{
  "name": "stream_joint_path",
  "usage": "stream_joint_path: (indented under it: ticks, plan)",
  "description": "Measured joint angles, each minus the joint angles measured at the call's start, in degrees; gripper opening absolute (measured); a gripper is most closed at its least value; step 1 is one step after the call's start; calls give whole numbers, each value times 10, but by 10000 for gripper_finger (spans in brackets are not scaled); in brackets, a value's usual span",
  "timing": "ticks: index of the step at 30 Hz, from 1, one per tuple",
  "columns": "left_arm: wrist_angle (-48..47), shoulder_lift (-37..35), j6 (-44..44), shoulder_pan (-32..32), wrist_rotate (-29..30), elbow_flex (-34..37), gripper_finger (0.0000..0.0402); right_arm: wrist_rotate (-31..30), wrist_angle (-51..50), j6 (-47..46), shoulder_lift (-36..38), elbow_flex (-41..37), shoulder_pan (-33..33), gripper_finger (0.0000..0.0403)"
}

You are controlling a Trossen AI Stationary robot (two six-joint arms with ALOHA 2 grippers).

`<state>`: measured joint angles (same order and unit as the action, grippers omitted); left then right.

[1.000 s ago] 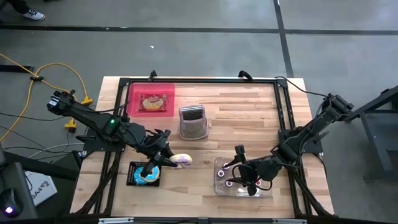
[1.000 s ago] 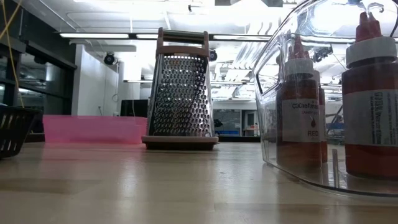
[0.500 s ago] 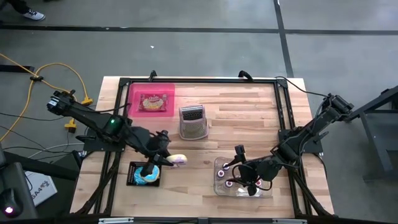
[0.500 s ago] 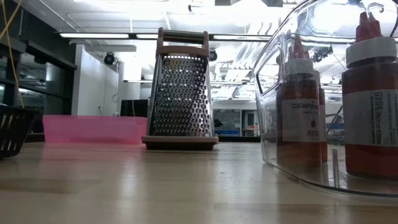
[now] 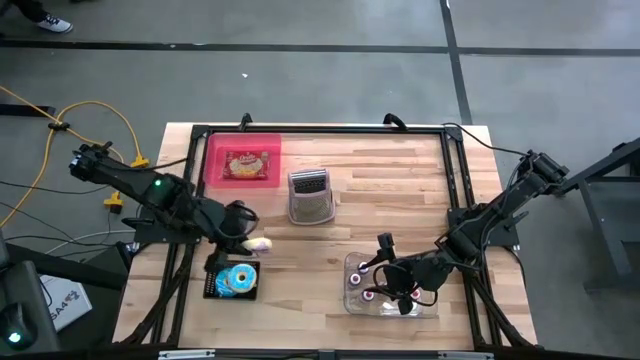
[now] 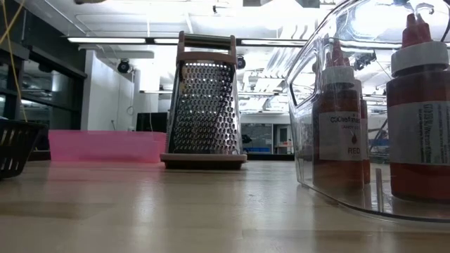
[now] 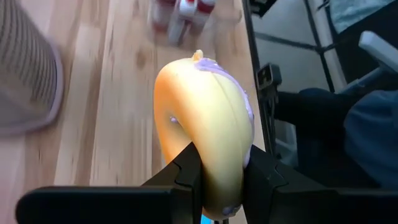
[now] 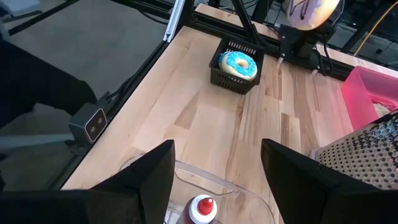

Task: Pick & Place Food Item
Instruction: Put the purple donut toy into the black bin

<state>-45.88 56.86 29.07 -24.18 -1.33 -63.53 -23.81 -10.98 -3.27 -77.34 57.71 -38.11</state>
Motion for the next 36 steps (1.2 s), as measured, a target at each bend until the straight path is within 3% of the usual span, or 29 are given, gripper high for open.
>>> stream_joint_path:
  ticks: [11,15,25,30,36]
  plan:
    - [-104,-9,101,-71,2,0,69,0,0,0,0,0,0,227]
    - [-113,-11,159,-119,42,4,69,0,0,0,0,0,0,227]
    - [-108,-68,470,-253,225,96,69,0,0,0,0,0,0,227]
    - [-108,-79,603,-303,249,134,69,0,0,0,0,0,0,227]
    - [-107,-61,700,-351,264,151,69,0,0,0,0,0,0,227]
